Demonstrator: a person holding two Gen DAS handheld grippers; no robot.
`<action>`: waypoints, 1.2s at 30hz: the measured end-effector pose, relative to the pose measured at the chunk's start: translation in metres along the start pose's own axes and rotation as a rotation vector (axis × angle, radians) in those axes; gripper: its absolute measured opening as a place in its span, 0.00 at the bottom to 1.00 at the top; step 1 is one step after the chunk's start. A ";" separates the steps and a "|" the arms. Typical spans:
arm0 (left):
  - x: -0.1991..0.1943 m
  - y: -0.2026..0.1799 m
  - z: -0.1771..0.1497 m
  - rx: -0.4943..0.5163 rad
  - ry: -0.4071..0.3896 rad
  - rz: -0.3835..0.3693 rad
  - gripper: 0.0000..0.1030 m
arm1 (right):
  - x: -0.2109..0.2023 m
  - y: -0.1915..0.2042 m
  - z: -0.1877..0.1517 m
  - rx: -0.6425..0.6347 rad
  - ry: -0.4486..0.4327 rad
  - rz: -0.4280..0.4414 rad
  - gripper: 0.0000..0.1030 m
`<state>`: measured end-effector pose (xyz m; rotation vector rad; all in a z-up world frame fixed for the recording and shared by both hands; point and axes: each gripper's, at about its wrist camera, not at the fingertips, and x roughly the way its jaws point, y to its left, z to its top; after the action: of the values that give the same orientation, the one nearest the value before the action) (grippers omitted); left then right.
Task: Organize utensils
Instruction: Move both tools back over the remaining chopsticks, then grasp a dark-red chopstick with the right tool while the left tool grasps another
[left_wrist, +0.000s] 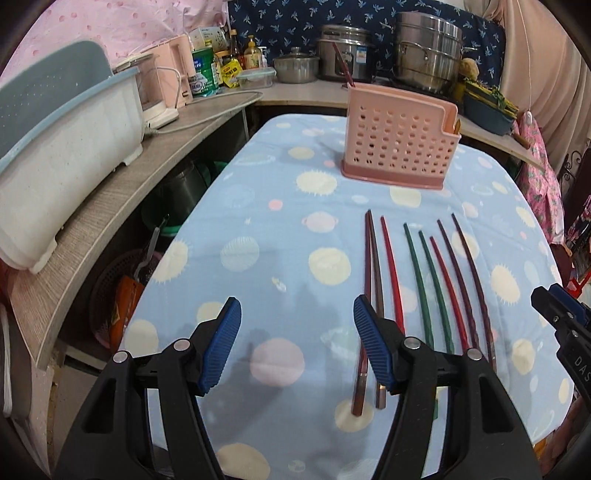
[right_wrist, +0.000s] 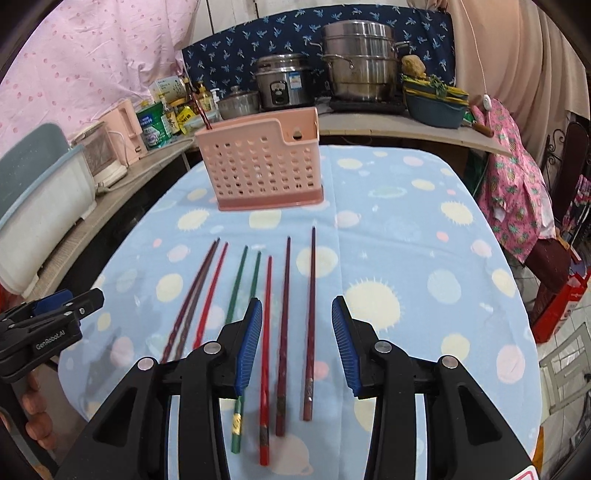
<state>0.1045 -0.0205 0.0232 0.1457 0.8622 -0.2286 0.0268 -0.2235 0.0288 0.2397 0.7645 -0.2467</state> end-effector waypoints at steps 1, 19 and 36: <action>0.002 0.000 -0.004 0.003 0.008 0.000 0.58 | 0.001 -0.001 -0.005 0.002 0.007 -0.002 0.37; 0.019 -0.004 -0.048 0.033 0.101 -0.013 0.58 | 0.033 -0.005 -0.056 0.008 0.124 -0.014 0.25; 0.029 -0.009 -0.059 0.038 0.142 -0.035 0.60 | 0.046 -0.008 -0.066 0.016 0.158 -0.015 0.07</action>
<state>0.0767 -0.0208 -0.0370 0.1836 1.0028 -0.2696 0.0132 -0.2172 -0.0507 0.2713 0.9207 -0.2500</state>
